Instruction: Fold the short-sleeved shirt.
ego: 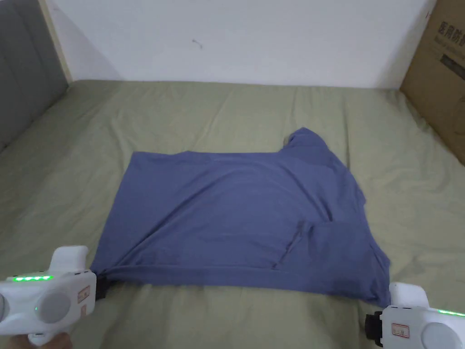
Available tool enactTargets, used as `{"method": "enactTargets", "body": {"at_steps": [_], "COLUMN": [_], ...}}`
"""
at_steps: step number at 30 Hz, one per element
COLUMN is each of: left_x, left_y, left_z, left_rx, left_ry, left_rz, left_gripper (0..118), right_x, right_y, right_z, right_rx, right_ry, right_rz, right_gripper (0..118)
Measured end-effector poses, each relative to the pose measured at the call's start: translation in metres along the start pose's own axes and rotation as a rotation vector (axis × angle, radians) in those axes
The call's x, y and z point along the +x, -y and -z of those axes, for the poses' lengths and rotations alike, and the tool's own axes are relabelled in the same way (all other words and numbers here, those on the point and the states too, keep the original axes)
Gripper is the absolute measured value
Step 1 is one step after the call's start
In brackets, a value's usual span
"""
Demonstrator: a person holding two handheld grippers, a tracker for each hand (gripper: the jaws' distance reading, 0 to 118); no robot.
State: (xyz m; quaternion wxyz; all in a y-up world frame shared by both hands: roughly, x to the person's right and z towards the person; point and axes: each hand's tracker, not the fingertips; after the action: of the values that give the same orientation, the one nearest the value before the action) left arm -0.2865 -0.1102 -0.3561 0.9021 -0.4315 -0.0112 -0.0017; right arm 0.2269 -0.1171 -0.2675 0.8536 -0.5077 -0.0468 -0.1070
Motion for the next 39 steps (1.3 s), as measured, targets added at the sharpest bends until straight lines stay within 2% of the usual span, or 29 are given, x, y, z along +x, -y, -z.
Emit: {"method": "enactTargets", "body": {"at_steps": [5, 6, 8, 9, 15, 16, 17, 20, 25, 32, 39], "left_x": [-0.001, -0.002, -0.003, -0.004, -0.004, -0.004, -0.002, -0.001, -0.002, 0.001, 0.012], "left_y": [-0.004, -0.006, -0.009, -0.01, -0.014, -0.014, -0.014, -0.013, -0.023, -0.062, -0.134], "left_z": [-0.008, -0.011, -0.015, -0.016, -0.02, -0.02, -0.022, -0.025, -0.033, -0.031, 0.028], "left_rx": [0.007, 0.018, 0.021, 0.022, 0.03, 0.025, 0.021, 0.012, 0.02, 0.054, 0.025], "left_ry": [-0.024, -0.014, -0.01, -0.013, -0.013, -0.016, -0.017, -0.027, -0.044, -0.045, -0.077], "left_rz": [0.004, -0.014, -0.025, -0.029, -0.03, -0.03, -0.029, -0.024, -0.009, 0.03, 0.088], "left_gripper": [3, 3, 3, 3, 3, 3, 3, 3, 3, 3, 3], "right_x": [0.011, 0.012, 0.016, 0.019, 0.032, 0.031, 0.03, 0.024, 0.018, 0.013, 0.01], "right_y": [-0.004, -0.006, -0.011, -0.016, -0.039, -0.04, -0.039, -0.037, -0.051, -0.108, -0.197], "right_z": [-0.012, -0.018, -0.02, -0.019, 0.013, 0.021, 0.028, 0.022, -0.003, -0.016, 0.033], "right_rx": [0.074, 0.104, 0.116, 0.118, 0.094, 0.066, 0.031, 0.05, 0.091, 0.155, 0.123], "right_ry": [0.012, 0.039, 0.034, 0.032, -0.027, -0.027, -0.02, -0.016, -0.011, -0.049, -0.029], "right_rz": [0.01, 0.001, -0.011, -0.013, 0.009, 0.002, 0.006, -0.004, -0.063, -0.029, 0.007], "right_gripper": [1, 10, 56, 71, 68, 52, 27, 13, 10, 10, 10]}}
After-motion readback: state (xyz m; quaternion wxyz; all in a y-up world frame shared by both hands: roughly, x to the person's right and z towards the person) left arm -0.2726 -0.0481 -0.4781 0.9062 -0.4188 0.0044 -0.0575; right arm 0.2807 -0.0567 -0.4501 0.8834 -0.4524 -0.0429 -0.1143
